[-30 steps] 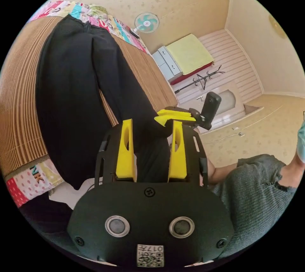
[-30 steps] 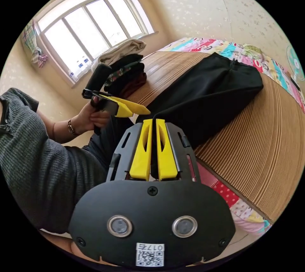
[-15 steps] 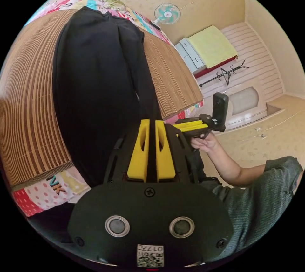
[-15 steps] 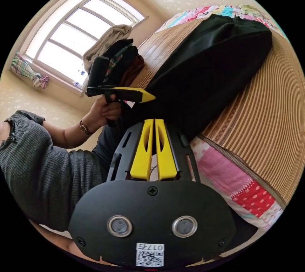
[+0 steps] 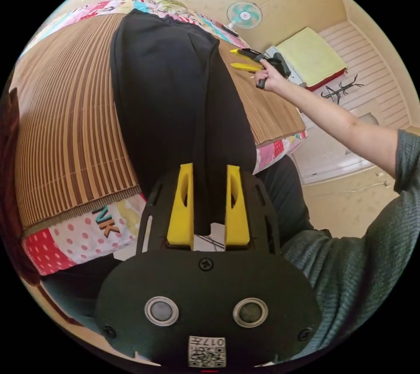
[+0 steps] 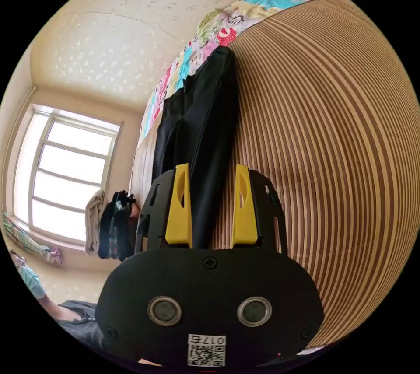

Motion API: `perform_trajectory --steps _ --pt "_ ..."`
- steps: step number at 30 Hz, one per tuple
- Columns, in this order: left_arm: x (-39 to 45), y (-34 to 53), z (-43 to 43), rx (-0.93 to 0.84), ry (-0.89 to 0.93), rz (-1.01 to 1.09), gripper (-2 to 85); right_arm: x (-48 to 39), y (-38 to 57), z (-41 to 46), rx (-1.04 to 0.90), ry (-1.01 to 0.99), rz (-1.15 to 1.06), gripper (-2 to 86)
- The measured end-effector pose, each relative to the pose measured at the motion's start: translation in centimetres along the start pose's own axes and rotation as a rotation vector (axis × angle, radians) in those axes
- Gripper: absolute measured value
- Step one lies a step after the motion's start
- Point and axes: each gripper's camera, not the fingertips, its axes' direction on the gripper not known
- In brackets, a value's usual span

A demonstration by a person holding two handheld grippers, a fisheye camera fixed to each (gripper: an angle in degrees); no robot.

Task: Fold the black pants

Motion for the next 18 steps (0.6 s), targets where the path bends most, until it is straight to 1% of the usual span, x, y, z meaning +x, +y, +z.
perform_trajectory --steps 2,4,5,8,10,11,12,13,14,15,16,17,18 --pt "0.1 0.7 -0.4 0.035 0.016 0.018 4.3 -0.6 -3.5 1.4 0.047 0.046 0.021 16.1" --pt "-0.4 1.3 -0.9 0.056 0.077 0.000 3.7 -1.8 -7.2 3.5 0.068 0.125 0.027 16.6" --pt "-0.7 1.7 -1.3 0.074 0.138 -0.005 3.2 -2.2 -7.9 4.1 0.071 0.148 0.023 16.6" --pt "-1.3 2.7 -2.5 0.132 0.260 -0.004 1.9 -4.2 -10.4 7.7 0.022 0.383 -0.002 12.0" --pt "-1.2 3.2 -3.4 0.170 0.255 0.013 1.1 -6.4 -10.5 10.8 -0.020 0.514 -0.089 7.4" --pt "-0.8 3.4 -3.9 0.186 0.260 0.052 0.9 -6.9 -10.4 11.4 -0.013 0.544 -0.083 6.8" --pt "-0.6 3.6 -4.4 0.191 0.277 0.077 0.7 -8.4 -9.9 12.1 0.028 0.600 -0.084 5.6" --pt "-0.6 3.7 -4.7 0.195 0.295 0.080 0.6 -10.7 -9.2 12.6 0.083 0.637 -0.130 4.7" --pt "-0.7 4.0 -5.4 0.212 0.353 0.078 0.5 -12.0 -8.8 12.8 0.111 0.661 -0.157 4.3" --pt "-0.9 4.5 -6.3 0.232 0.418 0.067 0.3 -15.2 -8.0 13.4 0.170 0.719 -0.222 3.8" --pt "-1.0 4.8 -6.7 0.239 0.440 0.064 0.3 -18.9 -7.1 14.2 0.226 0.768 -0.311 3.3" --pt "-1.0 5.5 -7.8 0.246 0.449 0.067 0.2 -20.7 -6.5 14.6 0.251 0.785 -0.357 3.2" --pt "-1.2 6.6 -9.0 0.255 0.409 0.053 0.2 -24.3 -5.2 15.6 0.300 0.798 -0.448 3.0"
